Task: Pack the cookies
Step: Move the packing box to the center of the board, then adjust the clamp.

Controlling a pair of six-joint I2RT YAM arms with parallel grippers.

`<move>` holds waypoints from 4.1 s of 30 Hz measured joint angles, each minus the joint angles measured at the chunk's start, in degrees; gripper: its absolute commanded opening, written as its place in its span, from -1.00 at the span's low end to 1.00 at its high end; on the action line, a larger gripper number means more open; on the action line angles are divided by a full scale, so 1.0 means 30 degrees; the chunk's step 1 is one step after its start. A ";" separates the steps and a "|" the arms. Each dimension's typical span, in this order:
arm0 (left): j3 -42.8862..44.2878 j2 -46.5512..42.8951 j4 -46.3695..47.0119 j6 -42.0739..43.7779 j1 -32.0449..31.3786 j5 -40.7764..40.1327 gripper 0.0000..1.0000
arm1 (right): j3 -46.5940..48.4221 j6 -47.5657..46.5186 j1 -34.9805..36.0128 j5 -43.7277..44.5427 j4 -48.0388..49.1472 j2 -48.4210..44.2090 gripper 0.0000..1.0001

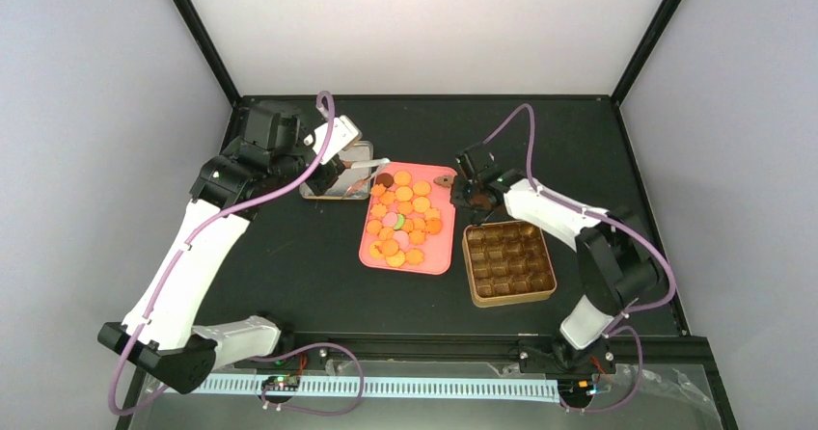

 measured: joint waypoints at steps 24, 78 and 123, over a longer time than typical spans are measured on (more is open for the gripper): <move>-0.0838 -0.0299 0.0175 0.0117 0.0000 0.0903 -0.97 | -0.5158 -0.0051 0.2324 -0.0138 -0.0743 -0.4495 -0.36; -0.0168 0.0481 0.7082 -1.2881 0.1086 1.0018 -0.97 | -0.8947 0.4889 0.1552 -0.8801 1.8870 -1.0805 0.83; -0.6470 -0.1188 1.3260 -1.9103 0.2120 1.5416 -0.86 | -0.6244 1.0273 -0.0444 -0.9413 2.3744 -0.8684 -0.49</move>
